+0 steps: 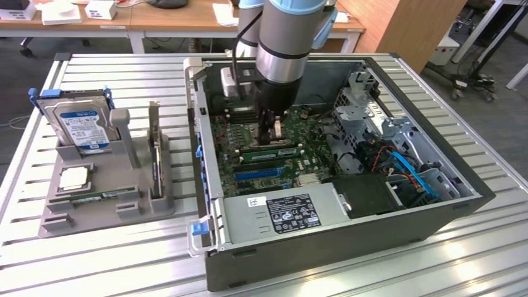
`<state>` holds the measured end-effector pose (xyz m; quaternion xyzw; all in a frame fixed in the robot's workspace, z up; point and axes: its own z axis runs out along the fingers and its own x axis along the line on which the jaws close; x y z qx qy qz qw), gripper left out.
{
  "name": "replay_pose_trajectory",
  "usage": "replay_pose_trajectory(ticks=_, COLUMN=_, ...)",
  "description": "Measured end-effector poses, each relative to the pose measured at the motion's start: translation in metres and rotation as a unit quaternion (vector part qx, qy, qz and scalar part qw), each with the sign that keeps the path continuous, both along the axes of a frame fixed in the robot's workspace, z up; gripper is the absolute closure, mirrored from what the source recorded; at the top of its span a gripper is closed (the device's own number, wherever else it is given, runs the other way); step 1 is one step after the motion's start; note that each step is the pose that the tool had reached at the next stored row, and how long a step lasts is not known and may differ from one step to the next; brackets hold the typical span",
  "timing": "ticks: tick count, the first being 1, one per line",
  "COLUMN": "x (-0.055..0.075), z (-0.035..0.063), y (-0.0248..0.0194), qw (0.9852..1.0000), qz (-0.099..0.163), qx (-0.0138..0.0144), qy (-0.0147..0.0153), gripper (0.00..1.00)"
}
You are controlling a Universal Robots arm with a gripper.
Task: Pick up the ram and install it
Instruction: 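Press down the ram until it locks into place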
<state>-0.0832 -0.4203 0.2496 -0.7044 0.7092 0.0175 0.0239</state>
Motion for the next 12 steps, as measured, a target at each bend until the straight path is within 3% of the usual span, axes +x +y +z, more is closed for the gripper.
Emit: replay_pose_trajectory(ticks=12, x=0.018, z=0.0, y=0.0, qw=1.0, qz=0.0, qx=0.0, qy=0.0, gripper=0.91)
